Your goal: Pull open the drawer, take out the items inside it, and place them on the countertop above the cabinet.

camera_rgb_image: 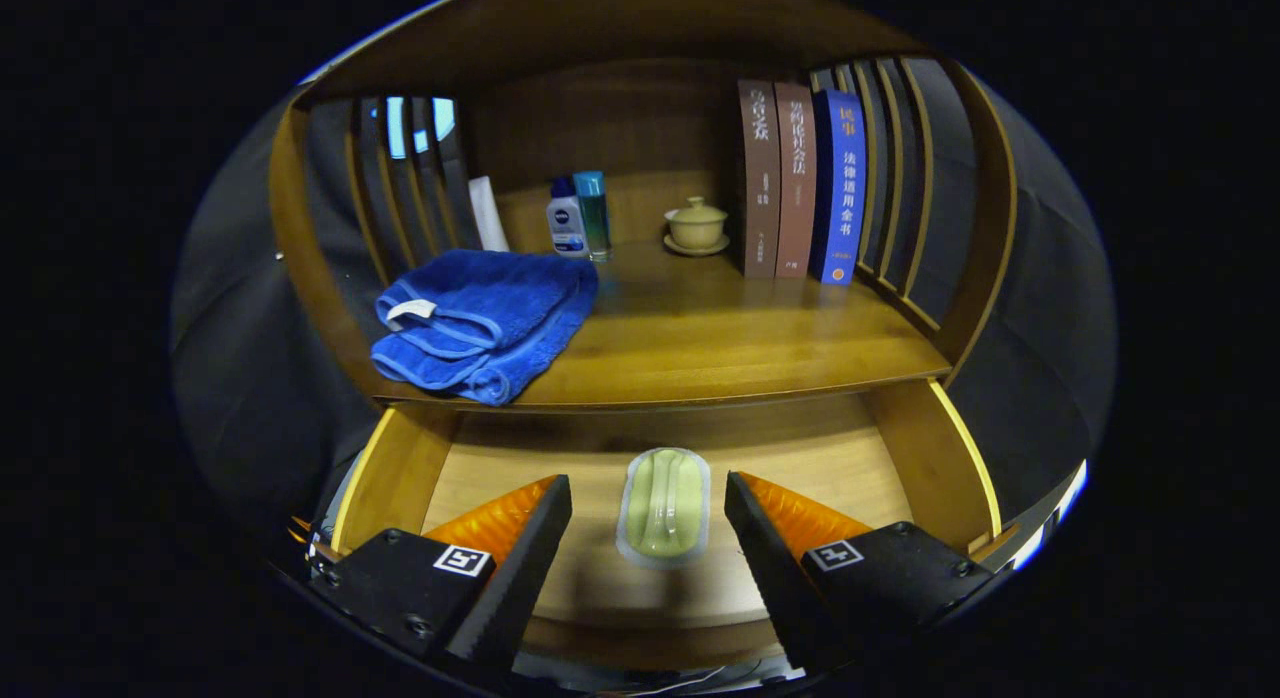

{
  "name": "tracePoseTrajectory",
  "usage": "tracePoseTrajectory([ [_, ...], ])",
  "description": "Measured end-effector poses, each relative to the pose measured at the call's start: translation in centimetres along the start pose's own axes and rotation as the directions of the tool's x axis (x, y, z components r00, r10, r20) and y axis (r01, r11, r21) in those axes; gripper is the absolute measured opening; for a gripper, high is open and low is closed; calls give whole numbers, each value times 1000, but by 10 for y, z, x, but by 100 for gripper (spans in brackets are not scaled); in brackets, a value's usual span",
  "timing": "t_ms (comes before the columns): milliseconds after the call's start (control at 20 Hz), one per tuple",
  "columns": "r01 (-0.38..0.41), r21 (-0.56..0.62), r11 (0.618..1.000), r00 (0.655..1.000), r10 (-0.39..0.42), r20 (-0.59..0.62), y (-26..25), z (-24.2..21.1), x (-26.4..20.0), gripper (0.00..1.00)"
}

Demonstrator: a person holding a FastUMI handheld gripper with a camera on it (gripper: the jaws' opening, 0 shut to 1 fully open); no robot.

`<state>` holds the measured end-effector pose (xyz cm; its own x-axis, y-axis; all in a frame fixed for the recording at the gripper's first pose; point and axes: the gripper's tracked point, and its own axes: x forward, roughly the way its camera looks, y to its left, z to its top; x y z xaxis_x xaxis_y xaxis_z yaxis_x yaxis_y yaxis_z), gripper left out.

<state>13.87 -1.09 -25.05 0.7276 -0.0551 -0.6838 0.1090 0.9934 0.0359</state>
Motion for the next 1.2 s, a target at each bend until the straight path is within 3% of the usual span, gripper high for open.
tracePoseTrajectory([
  [200, 28, -42, 999, 986, -34, -163, -6, -19, 38, 99],
  [400, 38, -2, 999, 953, -36, -302, -11, -37, 62, 99],
  [550, 58, -27, 998, 939, -63, -339, -16, -39, 70, 94],
  [800, 75, -51, 996, 899, -90, -428, -20, -53, 84, 68],
  [900, 77, -55, 996, 889, -93, -448, -20, -54, 83, 51],
  [1100, 68, -53, 996, 901, -84, -426, -18, -51, 84, 18],
  [1200, 54, -38, 998, 902, -65, -426, -16, -50, 82, 18],
])
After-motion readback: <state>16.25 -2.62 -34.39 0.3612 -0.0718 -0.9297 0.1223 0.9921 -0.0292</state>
